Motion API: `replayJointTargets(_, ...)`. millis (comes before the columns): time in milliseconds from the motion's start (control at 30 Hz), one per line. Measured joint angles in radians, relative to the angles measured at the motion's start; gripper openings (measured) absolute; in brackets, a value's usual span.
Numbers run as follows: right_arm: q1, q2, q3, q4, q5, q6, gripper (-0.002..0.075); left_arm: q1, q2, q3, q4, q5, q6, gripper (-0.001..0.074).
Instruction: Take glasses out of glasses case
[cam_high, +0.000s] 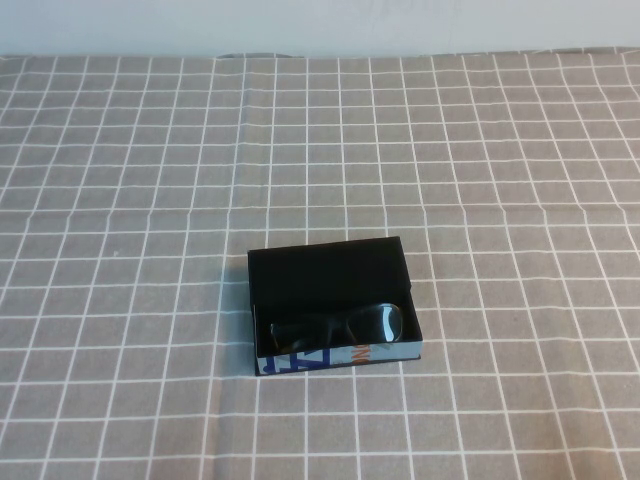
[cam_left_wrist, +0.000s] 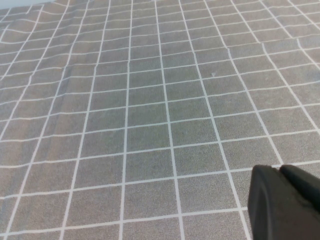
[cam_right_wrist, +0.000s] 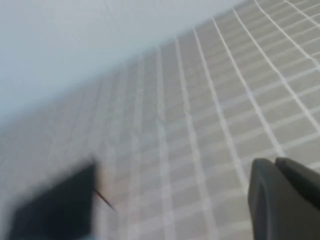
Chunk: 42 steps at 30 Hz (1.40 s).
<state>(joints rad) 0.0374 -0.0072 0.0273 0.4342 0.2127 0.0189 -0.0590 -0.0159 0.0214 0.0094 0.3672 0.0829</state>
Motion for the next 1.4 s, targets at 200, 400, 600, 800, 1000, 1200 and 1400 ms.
replayJointTargets(200,0.000,0.000,0.000,0.356,-0.175,0.000,-0.0018,0.000,0.000,0.000,0.000,0.000,0.000,-0.0004)
replayJointTargets(400,0.000,0.000,0.000,0.473,-0.177,0.000,-0.0018,0.000,0.000,0.000,0.000,0.000,0.000,-0.0004)
replayJointTargets(600,0.000,0.181,-0.194,0.337,0.181,0.000,-0.0018,0.000,0.000,0.000,0.000,0.000,0.000,-0.0004)
replayJointTargets(800,0.000,0.590,-0.493,0.131,0.560,-0.174,-0.0018,0.000,0.000,0.000,0.000,0.000,0.000,-0.0004)
replayJointTargets(1000,0.010,0.964,-0.762,0.125,0.701,-0.404,-0.0018,0.000,0.000,0.000,0.000,0.000,0.000,-0.0004)
replayJointTargets(1200,0.172,1.264,-1.003,0.083,0.697,-0.503,-0.0018,0.000,0.000,0.000,0.000,0.000,0.000,-0.0004)
replayJointTargets(1400,0.418,1.527,-1.241,-0.031,0.712,-0.671,-0.0018,0.000,0.000,0.000,0.000,0.000,0.000,-0.0005)
